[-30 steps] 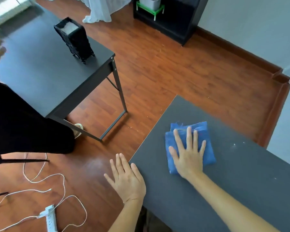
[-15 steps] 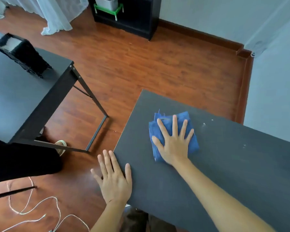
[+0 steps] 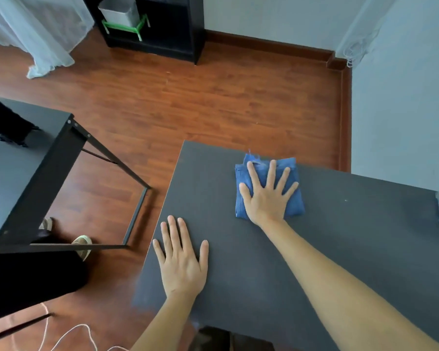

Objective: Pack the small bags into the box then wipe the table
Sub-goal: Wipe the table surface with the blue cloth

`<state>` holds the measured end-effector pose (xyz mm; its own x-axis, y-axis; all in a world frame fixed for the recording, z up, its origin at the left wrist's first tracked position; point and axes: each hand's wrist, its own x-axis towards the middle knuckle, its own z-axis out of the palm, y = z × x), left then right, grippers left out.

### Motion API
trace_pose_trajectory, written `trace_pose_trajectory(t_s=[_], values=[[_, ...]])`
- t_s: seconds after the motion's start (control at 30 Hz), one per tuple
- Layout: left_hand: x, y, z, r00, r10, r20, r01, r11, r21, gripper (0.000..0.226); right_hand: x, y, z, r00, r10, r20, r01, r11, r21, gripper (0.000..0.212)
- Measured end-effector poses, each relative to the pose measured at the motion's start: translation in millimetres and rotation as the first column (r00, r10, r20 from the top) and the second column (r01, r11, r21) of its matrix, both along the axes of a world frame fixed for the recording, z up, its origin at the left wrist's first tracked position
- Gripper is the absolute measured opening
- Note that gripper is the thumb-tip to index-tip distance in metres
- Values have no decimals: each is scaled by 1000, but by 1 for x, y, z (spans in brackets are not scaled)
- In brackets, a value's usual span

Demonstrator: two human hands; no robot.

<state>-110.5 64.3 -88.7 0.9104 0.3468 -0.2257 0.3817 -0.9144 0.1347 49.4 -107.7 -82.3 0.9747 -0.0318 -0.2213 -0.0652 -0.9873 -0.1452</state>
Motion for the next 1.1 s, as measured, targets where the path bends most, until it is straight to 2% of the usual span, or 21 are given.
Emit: trace_pose_trajectory(t_s=[0.07,0.1,0.13,0.17,0.23,0.27,0.3,0.37,0.43,0.53,0.6,0.67,0.77,0.87,0.93,1.0,1.03,1.1], values=[[0,0,2,1000,2,3,-2,1000,2,77,-37,-6,-4,986,168,15,-167,985,-37,62],[1,0,3,1000,6,5,-6,1000,-4,77,-55,-21,-6,984,178,31,-176,983,-53,63],[1,0,3,1000,8,2,-8,1000,-12,77,-69,-40,-6,991,134,24,-132,989,-67,65],[1,-1,3,1000,6,-2,-6,1000,-16,77,-76,-57,-5,1000,19,-5,-19,997,-69,67],[1,-1,1,1000,8,2,-8,1000,-16,78,-70,-73,2,963,-263,-62,261,964,-41,77],[1,-1,0,1000,12,11,-12,1000,-15,78,-61,-66,6,946,-316,-75,314,949,-30,81],[2,-1,0,1000,16,14,-16,1000,-18,78,-53,-50,8,958,-279,-70,278,960,-34,83],[2,-1,0,1000,16,9,-16,1000,-21,78,-37,1,7,999,-15,-50,13,999,-37,79],[2,-1,-1,1000,18,7,-18,1000,-14,78,-15,58,0,982,187,27,-186,982,-21,76],[3,-1,-1,999,32,-6,-31,999,6,78,34,125,-1,960,267,81,-272,961,50,72],[3,-1,0,999,26,-18,-26,1000,10,78,60,127,-3,955,290,68,-294,954,60,66],[2,-1,1,1000,21,-15,-21,1000,17,78,70,83,-6,979,194,54,-197,979,55,62],[2,-1,3,1000,17,-12,-17,1000,12,79,46,-46,-6,990,-133,51,134,991,-22,63],[1,-2,3,1000,14,-12,-14,1000,-15,78,6,-172,9,864,-504,-19,502,863,-59,75],[1,-2,3,1000,16,-4,-16,1000,-11,78,-11,-190,15,776,-631,-26,630,776,-32,77],[1,-2,3,1000,17,-4,-17,1000,-17,79,-32,-160,12,812,-583,-14,583,812,-30,70],[1,-1,3,1000,12,-3,-13,1000,-20,79,-50,-137,10,874,-485,-11,484,874,-36,68],[0,-1,3,1000,9,6,-9,1000,-24,80,-107,-90,1,982,-183,34,186,979,-82,67]])
